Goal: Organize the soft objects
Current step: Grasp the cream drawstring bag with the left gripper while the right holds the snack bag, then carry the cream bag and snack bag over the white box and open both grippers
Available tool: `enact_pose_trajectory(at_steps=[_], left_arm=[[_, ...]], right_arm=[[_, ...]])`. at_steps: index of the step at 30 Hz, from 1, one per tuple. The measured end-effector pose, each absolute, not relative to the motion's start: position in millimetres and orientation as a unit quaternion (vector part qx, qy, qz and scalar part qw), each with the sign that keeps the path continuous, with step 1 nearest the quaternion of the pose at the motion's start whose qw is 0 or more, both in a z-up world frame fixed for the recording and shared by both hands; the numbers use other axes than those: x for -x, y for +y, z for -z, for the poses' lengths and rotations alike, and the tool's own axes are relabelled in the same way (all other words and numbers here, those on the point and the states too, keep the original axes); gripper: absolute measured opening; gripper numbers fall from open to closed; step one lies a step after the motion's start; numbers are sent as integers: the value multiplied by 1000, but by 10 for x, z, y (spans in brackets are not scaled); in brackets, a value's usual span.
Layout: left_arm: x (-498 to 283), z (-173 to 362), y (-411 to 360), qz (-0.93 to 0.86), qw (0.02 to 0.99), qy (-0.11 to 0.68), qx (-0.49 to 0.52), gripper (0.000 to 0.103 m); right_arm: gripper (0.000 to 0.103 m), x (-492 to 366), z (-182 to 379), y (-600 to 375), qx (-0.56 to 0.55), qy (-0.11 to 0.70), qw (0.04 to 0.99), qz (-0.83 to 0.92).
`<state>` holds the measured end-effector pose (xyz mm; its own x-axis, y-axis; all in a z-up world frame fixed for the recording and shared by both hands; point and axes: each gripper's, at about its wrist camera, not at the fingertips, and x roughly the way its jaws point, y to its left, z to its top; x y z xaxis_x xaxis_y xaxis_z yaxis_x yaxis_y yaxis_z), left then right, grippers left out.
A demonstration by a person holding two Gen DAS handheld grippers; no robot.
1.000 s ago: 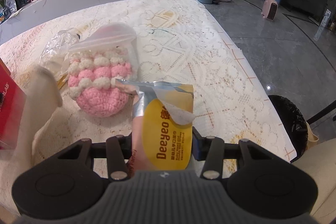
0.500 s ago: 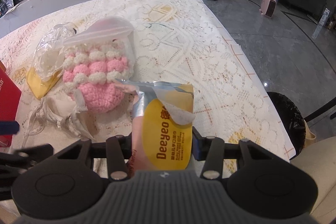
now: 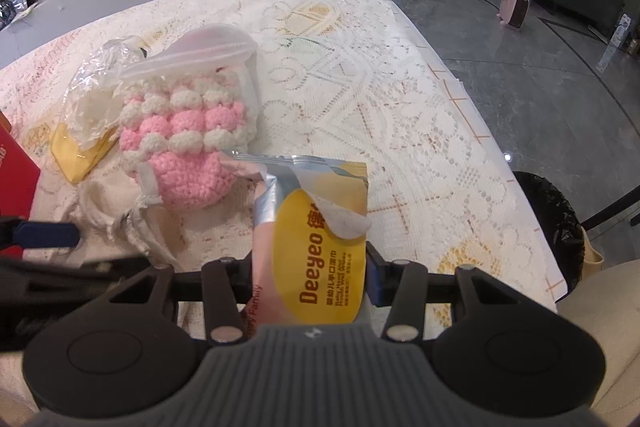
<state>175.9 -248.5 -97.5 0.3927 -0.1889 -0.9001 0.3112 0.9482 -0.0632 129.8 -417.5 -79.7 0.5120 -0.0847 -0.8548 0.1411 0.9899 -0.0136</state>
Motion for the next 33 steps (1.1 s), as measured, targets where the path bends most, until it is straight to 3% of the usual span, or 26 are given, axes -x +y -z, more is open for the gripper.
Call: enact_pose_trajectory(at_steps=[7,10,17,19,20,22,23,24,33], left_arm=[[-1799,1024,-2557,135,830,538,-47,92],[-1817,1047,-2566,132,832,537,-36,99],[-1616,1128,-2658,106,869,480,-50,102],[-1577,1122,-2640,120,874,467,-57,94],[-1558,1115,-2634,129,875,462,-64,86],[-1535,1063,-2611,154,872,458,-75,54],[-1528,1020,-2598,166,870,459,-78,33],[-1511,973,-2571,177,867,459,-77,20],[-1226,420,-2290,243,877,407,-75,18]], right_arm=[[47,-1293,809,-4201,-35,492,867,75],[47,-1289,809,-4228,-40,492,866,82],[47,-1272,830,-4317,-53,497,860,99],[47,-1270,827,-4316,-56,495,862,95],[47,-1273,830,-4312,-56,495,862,92],[47,-1285,837,-4288,-52,496,862,87],[47,-1293,840,-4277,-49,497,862,86],[47,-1297,840,-4268,-47,497,862,85],[47,-1207,718,-4264,-56,473,876,73]])
